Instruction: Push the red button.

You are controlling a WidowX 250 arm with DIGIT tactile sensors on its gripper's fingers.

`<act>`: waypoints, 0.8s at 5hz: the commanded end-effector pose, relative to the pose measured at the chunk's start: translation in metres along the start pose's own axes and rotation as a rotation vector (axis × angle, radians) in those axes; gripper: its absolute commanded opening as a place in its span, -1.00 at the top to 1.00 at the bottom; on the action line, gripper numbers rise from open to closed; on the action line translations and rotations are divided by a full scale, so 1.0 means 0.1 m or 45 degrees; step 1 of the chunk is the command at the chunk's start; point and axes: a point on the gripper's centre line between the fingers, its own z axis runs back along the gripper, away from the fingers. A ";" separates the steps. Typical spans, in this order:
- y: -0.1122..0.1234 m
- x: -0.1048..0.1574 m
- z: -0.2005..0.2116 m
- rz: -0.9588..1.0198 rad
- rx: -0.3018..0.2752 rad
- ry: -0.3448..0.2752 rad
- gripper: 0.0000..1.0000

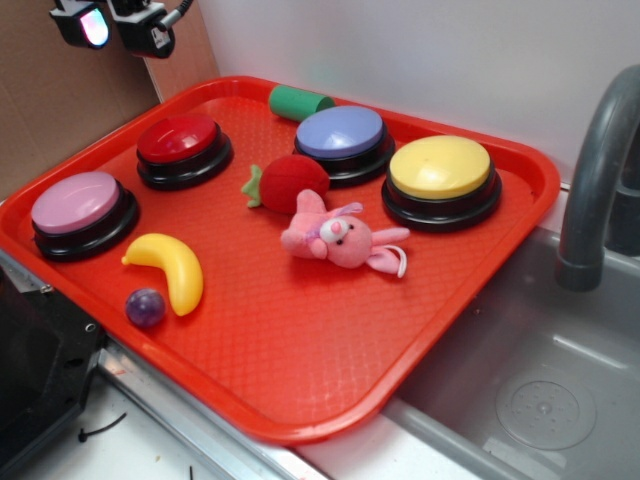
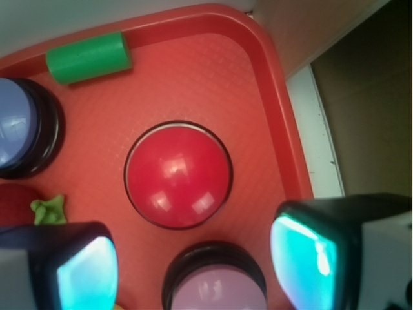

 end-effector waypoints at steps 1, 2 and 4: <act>-0.11 0.12 0.32 -0.009 0.023 -0.075 -1.00; -0.12 0.11 0.35 0.009 0.014 -0.067 -1.00; -0.15 0.02 0.43 0.005 0.020 -0.121 -1.00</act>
